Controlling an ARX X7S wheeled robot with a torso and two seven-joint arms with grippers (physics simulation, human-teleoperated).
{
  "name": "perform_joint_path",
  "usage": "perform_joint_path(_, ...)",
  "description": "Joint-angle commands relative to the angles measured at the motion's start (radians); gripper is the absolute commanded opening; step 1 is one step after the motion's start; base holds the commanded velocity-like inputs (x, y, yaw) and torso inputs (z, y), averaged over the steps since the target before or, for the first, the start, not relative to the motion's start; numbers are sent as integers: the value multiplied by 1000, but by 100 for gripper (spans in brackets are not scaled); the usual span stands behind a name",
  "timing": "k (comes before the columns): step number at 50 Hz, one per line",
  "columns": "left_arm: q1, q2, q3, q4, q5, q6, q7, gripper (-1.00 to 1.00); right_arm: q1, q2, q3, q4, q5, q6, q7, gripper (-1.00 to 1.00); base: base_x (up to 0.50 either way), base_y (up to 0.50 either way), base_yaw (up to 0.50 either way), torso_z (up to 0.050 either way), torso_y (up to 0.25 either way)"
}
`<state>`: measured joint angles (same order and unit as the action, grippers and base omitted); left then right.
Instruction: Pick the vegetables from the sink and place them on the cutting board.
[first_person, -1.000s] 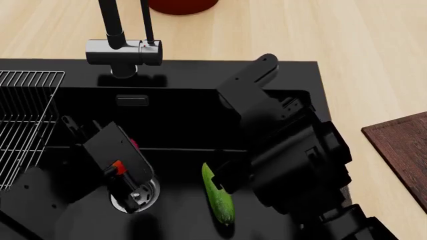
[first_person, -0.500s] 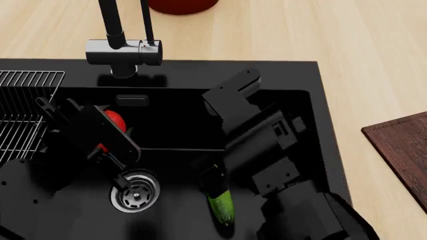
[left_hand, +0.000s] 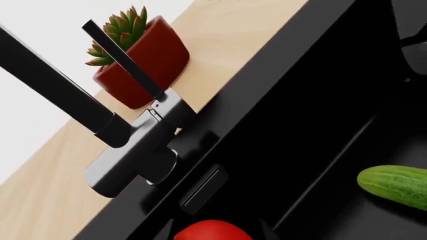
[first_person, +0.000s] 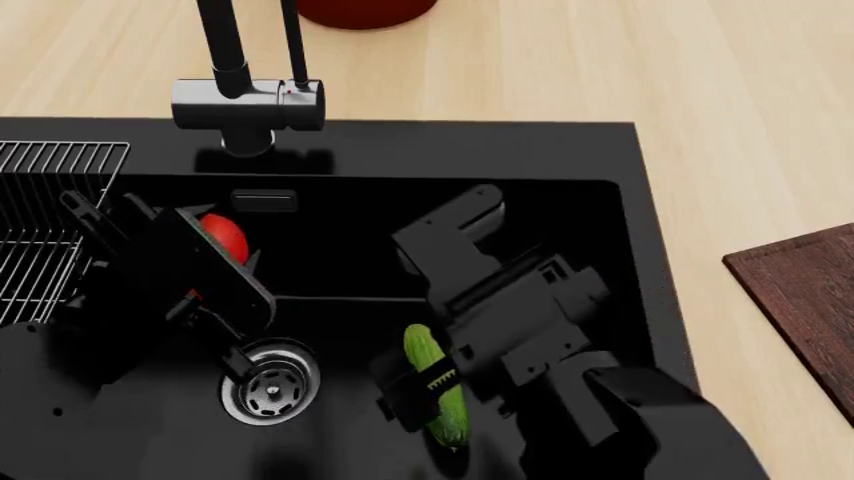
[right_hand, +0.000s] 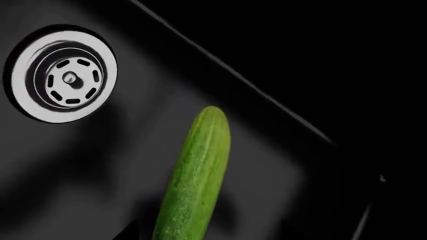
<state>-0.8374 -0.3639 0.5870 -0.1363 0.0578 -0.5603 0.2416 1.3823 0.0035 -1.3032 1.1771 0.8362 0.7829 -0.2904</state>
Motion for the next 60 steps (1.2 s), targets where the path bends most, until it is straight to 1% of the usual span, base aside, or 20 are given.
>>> perform_joint_path(1,-6,-5,-2,28,-15,-19,-13,-100,-24,-3,-133,55,182,-112,82,100,0,0,0,0,0)
perform_joint_path(15,10,-15,-7,26,-20,-14,-21,-100,-79,-3,-175,35,220,-140,81,100,0,0,0,0,0)
perform_joint_path(29,21,-16,-1,20,-16,0,-31,-100,-121,-3,-174,40,218,-160,83,100,0,0,0,0,0)
perform_joint_path(43,30,-27,9,37,-12,-22,-30,-100,-183,-3,-154,76,201,-189,73,100,0,0,0,0,0)
perform_joint_path(52,30,-30,14,33,-11,-18,-29,-100,-198,-3,-144,85,197,-227,83,100,0,0,0,0,0)
perform_joint_path(57,29,-35,15,49,-10,-29,-27,-100,-205,-3,-148,86,200,-222,83,100,0,0,0,0,0)
perform_joint_path(58,29,-36,14,49,-9,-30,-28,-100,-204,-3,-147,88,199,-219,90,-100,12,0,0,0,0)
perform_joint_path(60,28,-35,15,50,-9,-31,-29,-100,-202,-3,-143,93,198,-217,97,-100,0,0,0,0,0)
